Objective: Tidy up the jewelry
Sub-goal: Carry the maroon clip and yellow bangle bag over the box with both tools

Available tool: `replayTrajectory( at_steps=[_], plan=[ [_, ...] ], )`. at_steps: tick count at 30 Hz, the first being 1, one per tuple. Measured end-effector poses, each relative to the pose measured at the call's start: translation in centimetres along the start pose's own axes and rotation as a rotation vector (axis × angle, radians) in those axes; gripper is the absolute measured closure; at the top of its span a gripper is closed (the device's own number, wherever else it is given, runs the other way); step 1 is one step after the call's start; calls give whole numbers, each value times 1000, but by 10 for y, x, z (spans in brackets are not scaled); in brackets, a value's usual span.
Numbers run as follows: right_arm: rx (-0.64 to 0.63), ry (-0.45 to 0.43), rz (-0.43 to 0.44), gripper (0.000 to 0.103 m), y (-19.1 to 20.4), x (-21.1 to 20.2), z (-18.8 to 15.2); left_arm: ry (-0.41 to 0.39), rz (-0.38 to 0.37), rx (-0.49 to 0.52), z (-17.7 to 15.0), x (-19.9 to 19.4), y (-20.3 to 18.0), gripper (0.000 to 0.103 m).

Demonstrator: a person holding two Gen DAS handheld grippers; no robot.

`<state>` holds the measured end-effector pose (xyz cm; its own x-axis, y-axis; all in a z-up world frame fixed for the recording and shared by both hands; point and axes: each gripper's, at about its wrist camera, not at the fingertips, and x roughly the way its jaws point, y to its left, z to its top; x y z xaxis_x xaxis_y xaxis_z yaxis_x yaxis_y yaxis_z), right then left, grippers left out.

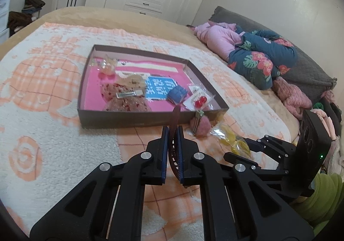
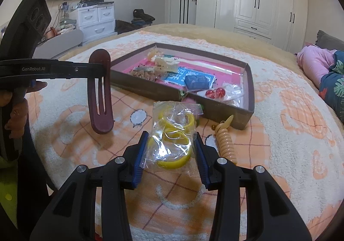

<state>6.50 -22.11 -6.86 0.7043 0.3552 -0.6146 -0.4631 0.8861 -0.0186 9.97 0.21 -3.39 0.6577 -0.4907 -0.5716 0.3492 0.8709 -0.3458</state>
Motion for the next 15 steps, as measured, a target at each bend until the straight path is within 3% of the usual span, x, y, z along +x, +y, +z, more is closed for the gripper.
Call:
replayTrajectory(
  at_steps=[15],
  plan=[
    [1, -21, -18, 63, -5, 2, 15, -60, 21, -19, 18, -12, 8, 100]
  ],
)
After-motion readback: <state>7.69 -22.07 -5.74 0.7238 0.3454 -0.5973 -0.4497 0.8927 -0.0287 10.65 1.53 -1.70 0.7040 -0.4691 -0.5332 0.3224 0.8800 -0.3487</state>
